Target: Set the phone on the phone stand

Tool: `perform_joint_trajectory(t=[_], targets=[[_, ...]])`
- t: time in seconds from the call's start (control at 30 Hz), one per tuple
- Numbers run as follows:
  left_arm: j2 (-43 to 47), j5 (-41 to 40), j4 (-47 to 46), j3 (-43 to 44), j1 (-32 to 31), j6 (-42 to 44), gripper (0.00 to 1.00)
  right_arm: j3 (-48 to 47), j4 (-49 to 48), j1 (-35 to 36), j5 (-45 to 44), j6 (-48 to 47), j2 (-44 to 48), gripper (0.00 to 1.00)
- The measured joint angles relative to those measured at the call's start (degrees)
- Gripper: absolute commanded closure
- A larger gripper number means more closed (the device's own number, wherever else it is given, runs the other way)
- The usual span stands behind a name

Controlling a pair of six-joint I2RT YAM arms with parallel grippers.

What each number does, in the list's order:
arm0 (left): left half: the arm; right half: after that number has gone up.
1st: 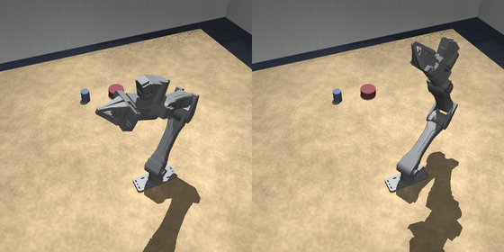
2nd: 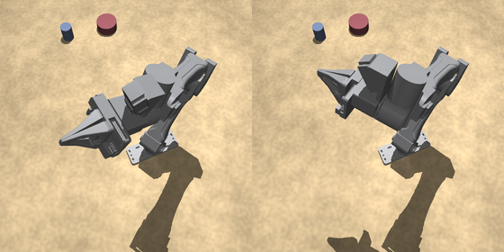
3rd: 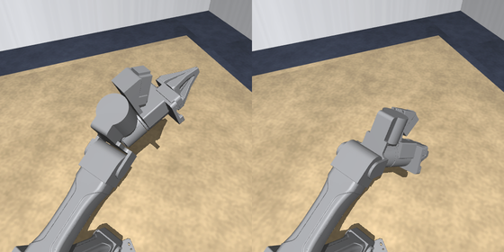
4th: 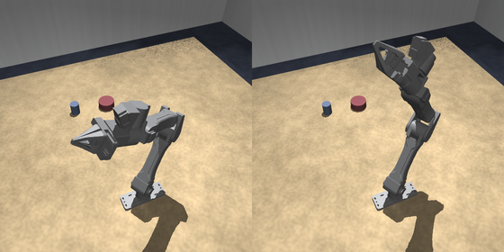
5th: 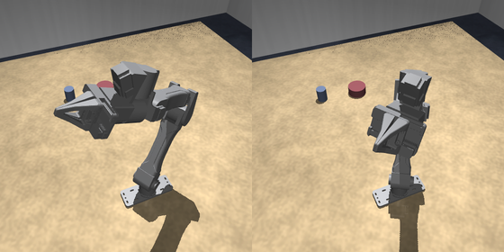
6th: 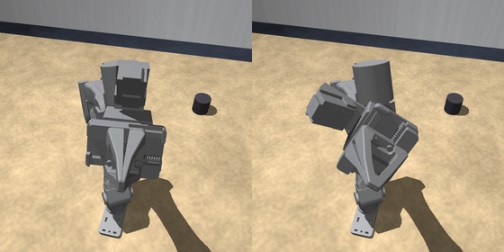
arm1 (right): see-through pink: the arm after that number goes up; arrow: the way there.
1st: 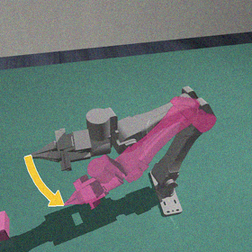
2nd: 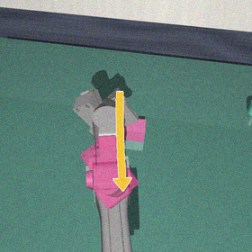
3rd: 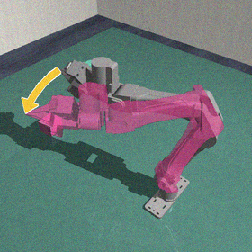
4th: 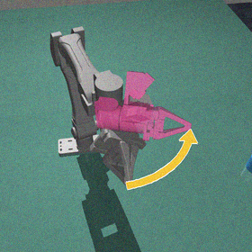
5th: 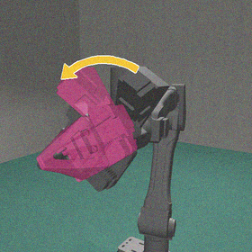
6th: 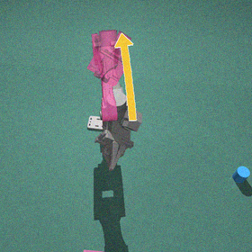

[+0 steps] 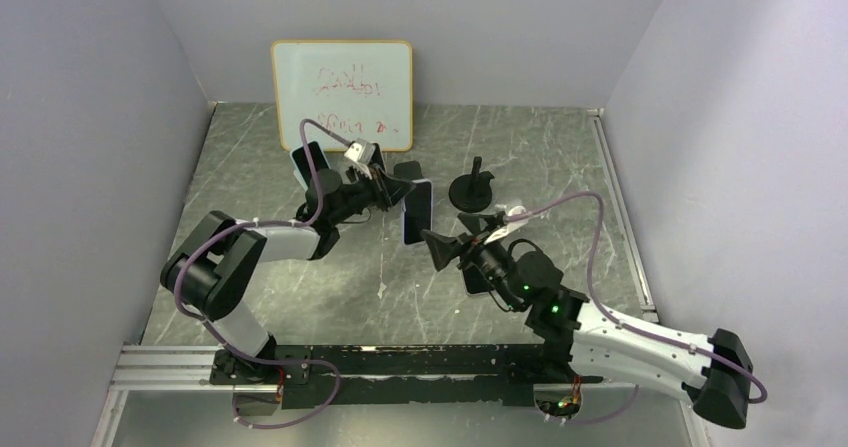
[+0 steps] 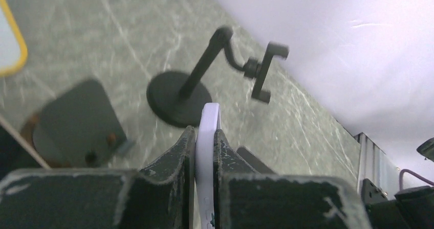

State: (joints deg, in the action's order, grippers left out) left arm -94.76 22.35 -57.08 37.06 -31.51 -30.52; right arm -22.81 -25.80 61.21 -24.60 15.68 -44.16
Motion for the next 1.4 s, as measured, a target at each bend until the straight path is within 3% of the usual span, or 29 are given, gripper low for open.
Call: perform_joint_trajectory(t=[0.23, 0.43, 0.67, 0.93, 1.4], targets=[[-0.87, 0.59, -1.22, 8.98, 0.02, 9.60, 0.95, 1.20, 5.84, -0.20, -1.16, -1.38, 4.61, 0.00], [-6.71, 0.42, -10.93, 12.33, 1.81, 13.77, 0.95, 2.84, 7.93, -0.26, -0.07, -1.42, 4.44, 0.00], [-15.30, 0.96, -16.24, 17.07, 5.29, 14.16, 0.95, 2.89, 8.33, -0.42, 1.09, -1.99, 4.81, 0.00], [-17.00, 4.55, -15.93, 22.97, 6.88, 14.21, 0.95, 3.61, 8.55, -0.57, 1.27, -2.34, 5.11, 0.00], [-22.43, 13.25, -16.24, 23.52, 9.70, 10.14, 0.95, 3.67, 8.48, -0.83, 1.92, -2.47, 3.52, 0.00]])
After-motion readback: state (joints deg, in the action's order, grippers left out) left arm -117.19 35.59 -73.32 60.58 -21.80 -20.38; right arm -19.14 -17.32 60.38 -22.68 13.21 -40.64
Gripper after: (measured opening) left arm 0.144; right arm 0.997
